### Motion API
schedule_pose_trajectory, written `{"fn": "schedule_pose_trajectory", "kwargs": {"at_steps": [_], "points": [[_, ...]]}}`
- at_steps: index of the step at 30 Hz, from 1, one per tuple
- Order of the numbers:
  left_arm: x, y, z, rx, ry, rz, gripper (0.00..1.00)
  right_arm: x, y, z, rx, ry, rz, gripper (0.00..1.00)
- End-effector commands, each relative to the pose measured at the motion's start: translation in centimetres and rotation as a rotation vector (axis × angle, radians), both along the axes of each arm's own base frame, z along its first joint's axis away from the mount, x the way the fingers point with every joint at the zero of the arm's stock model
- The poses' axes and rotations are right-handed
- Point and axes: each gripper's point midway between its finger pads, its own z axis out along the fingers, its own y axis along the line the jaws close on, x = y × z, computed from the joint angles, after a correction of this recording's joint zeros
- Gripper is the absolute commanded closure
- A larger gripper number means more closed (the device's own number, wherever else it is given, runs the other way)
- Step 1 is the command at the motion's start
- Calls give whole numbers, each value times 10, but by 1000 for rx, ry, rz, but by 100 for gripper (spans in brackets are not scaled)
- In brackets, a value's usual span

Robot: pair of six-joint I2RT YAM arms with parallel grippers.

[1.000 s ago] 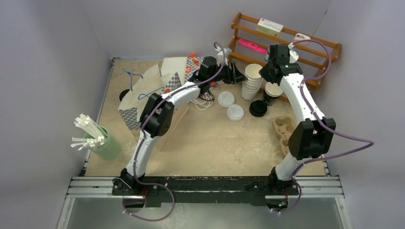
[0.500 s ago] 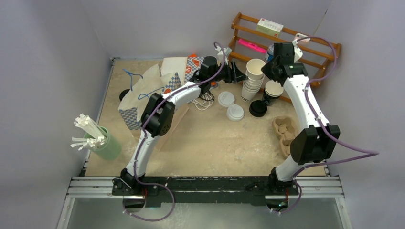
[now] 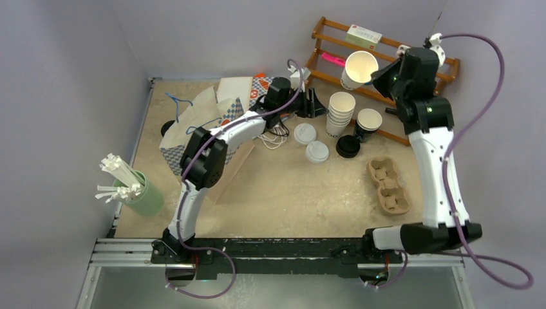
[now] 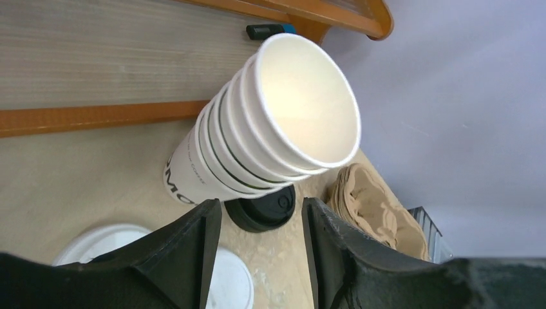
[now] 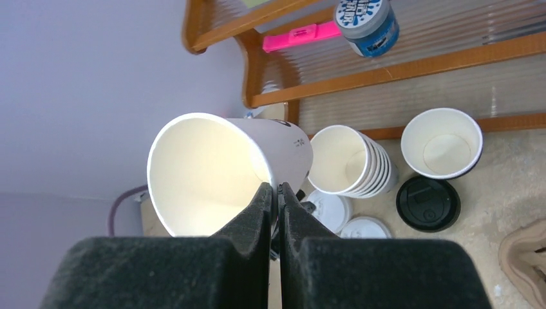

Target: Pack the takeout coffee

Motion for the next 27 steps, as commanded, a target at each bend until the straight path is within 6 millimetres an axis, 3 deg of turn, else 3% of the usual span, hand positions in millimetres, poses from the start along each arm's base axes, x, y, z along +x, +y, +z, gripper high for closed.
{"fn": "schedule_pose_trajectory", "kwargs": {"at_steps": [1,7,12,15,20,27], "points": [[-21,21,101,-24,-210,24,48,-32,12,-16,-21,30,105,96],[-52,53,131,44,-279,62,48,-74,40,-104,21,166,294,100],[-81,77,146,90,-319,99,48,-98,63,-178,47,316,419,100],[-97,88,151,101,-328,110,47,-104,87,-201,30,340,477,100],[-118,106,150,123,-336,130,47,-107,128,-224,41,324,566,100],[-128,136,123,227,-317,197,46,-107,167,-255,-14,337,613,100]]}}
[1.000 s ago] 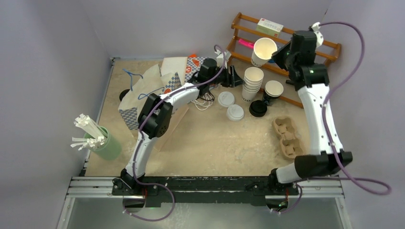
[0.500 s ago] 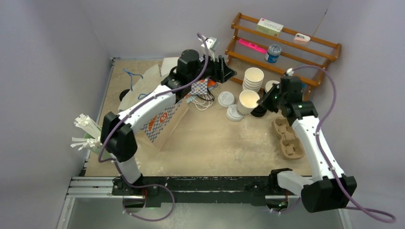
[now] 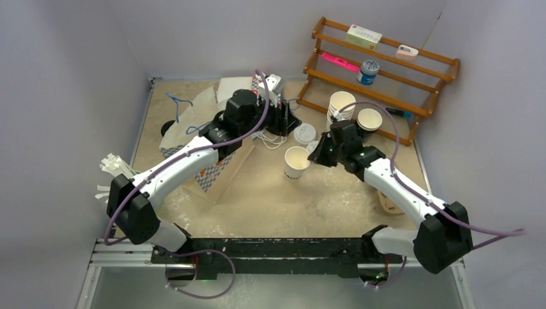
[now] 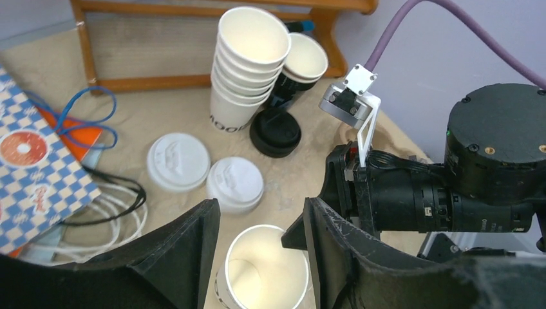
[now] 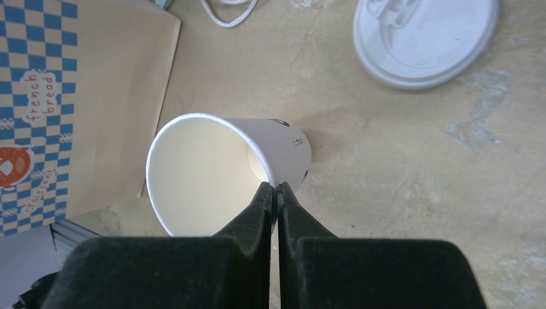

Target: Pack the takeout coffee

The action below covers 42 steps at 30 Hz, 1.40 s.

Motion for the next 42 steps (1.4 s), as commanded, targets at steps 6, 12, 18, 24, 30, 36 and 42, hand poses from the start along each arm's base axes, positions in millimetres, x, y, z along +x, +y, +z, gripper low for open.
{"fn": "schedule_pose_trajectory", "kwargs": {"at_steps": [6,12,18,24,30,36,42], "points": [[-8,33,-8,74,-47,86,46,10,26,-13,-28,-82,25,74],[-14,41,-10,100,-57,88,46,8,1,2,-140,-96,-28,6],[-20,51,-9,110,-70,100,45,24,-52,10,-273,-104,-174,2],[-29,57,-8,86,-79,100,45,49,-102,-11,-330,-102,-322,2],[-40,63,-10,56,-91,94,45,79,-121,-26,-399,-155,-398,2],[-47,67,-16,42,-85,90,45,99,-125,-42,-438,-185,-386,2],[-52,64,-12,-28,-92,79,45,118,-136,-52,-460,-182,-418,3]]}}
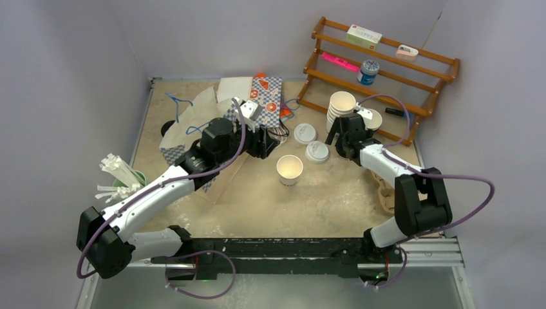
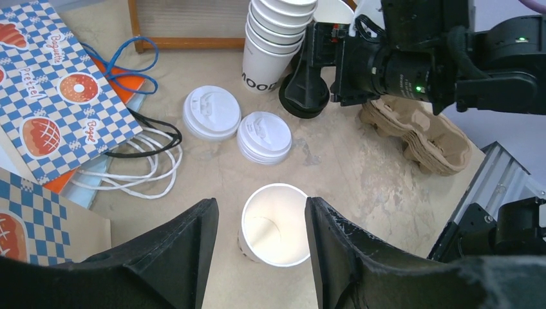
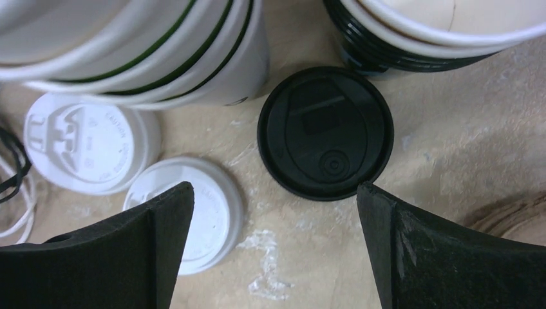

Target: Pack the takeout coffee

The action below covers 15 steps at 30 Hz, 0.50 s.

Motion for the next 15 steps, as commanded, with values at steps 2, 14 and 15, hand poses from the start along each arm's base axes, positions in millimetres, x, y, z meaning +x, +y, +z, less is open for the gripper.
{"fn": "schedule_pose_trajectory", "kwargs": {"at_steps": [2,14,15], "points": [[-6,-2,24,-122,-52,-6,45,26,-15,8,-56,-63,-49,5],[-9,-1,19,-150,-52,-4,45,31,-35,0,-89,-41,-115,11],[-9,-2,18,-149,-50,-4,45,31,-36,1,-92,-43,-118,10]]}}
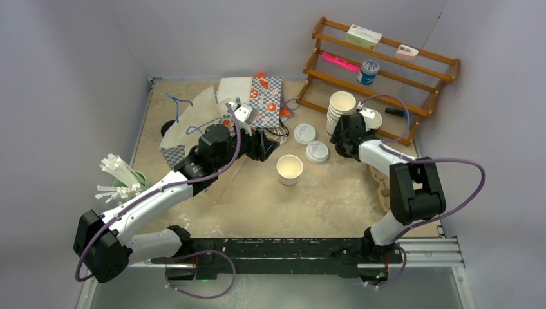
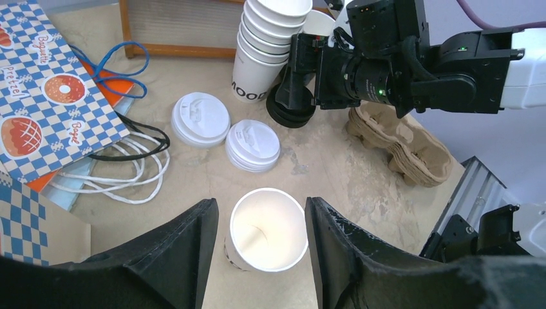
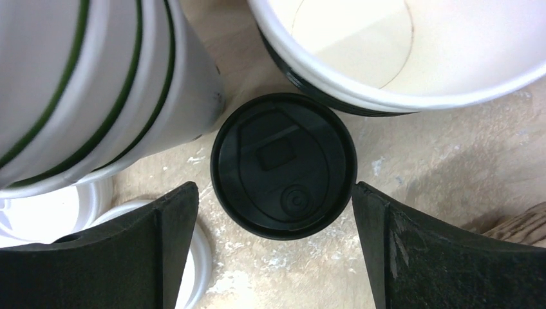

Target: Pack the takeout coffee

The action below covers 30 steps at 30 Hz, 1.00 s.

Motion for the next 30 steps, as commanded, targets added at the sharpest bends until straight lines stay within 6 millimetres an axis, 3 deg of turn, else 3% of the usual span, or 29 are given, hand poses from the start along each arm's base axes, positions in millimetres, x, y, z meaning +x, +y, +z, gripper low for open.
{"fn": "schedule_pose_trajectory", "kwargs": {"at_steps": [1,15,30], "points": [[-2,-2,21,-59,-51,-8,45,14,-11,25,-35,-73,-40,9],[0,-3,18,-47,-44,-7,45,32,-15,6,-26,-17,-51,13],[-1,-3,16,-44,-42,-11,45,20,-13,-4,-4,21,-45,25]]}}
